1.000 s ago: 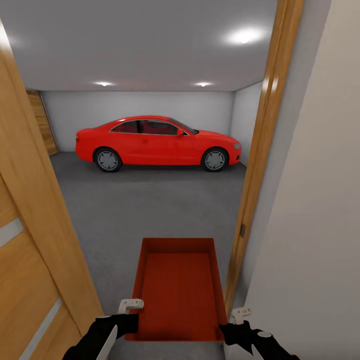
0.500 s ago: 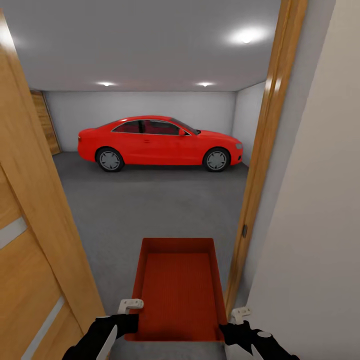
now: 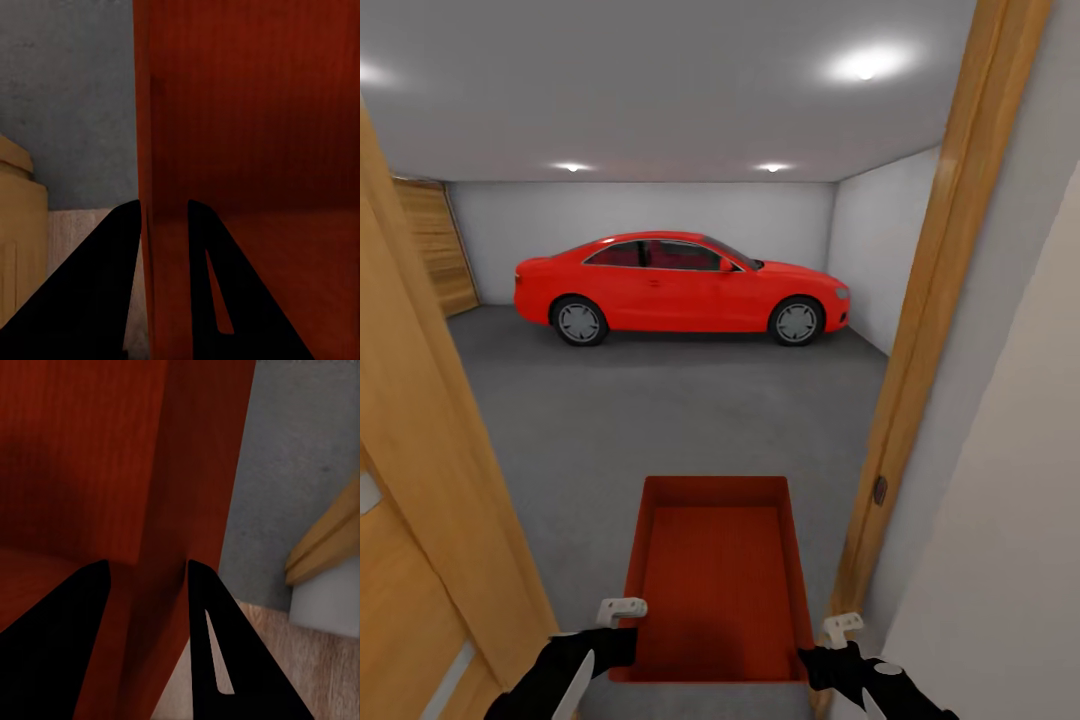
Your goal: Move the two storage containers from the living room to the garage. In the garage, place one container on the floor and stack the other container on top of it (either order is fine).
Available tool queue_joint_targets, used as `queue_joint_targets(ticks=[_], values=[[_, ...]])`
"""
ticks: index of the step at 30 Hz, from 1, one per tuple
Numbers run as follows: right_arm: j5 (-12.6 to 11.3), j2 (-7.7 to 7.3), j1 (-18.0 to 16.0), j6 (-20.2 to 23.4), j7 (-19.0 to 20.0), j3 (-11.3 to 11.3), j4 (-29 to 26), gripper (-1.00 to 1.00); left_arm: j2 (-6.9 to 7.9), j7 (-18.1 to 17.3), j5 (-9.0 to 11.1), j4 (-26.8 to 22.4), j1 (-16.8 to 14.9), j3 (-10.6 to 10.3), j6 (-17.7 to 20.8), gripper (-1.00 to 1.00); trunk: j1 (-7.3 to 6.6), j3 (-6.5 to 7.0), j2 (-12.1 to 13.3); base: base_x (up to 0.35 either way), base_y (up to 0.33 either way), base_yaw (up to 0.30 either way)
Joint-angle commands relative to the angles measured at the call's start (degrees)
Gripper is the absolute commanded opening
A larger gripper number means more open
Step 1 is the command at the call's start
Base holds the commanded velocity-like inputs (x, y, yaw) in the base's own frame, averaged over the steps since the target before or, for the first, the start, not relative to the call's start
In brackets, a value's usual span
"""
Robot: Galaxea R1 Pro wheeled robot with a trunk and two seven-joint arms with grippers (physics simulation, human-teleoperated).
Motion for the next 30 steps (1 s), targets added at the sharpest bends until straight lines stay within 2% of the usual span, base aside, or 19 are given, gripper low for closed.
queue_joint_targets(ticks=[1, 22, 30], values=[[0.66, 1.23, -0.01, 0.36, 0.19, -0.39, 0.11, -1.0, -1.97, 0.29, 0.0, -0.15, -0.01, -0.06, -1.8, -1.0, 0.05, -0.07, -0.08, 0.197, 0.074, 0.0], [0.42, 1.23, -0.01, 0.38, 0.19, -0.46, 0.11, -1.0, -2.03, 0.3, 0.0, -0.15, -0.01, -0.06, -1.8, -1.0, 0.05, -0.07, -0.08, 0.016, 0.006, 0.001], [0.49, 1.23, -0.01, 0.36, 0.11, -0.48, 0.11, -1.0, -2.03, 0.31, 0.0, -0.15, -0.01, -0.06, -1.8, -1.0, 0.05, -0.07, -0.08, 0.0, 0.0, 0.092]])
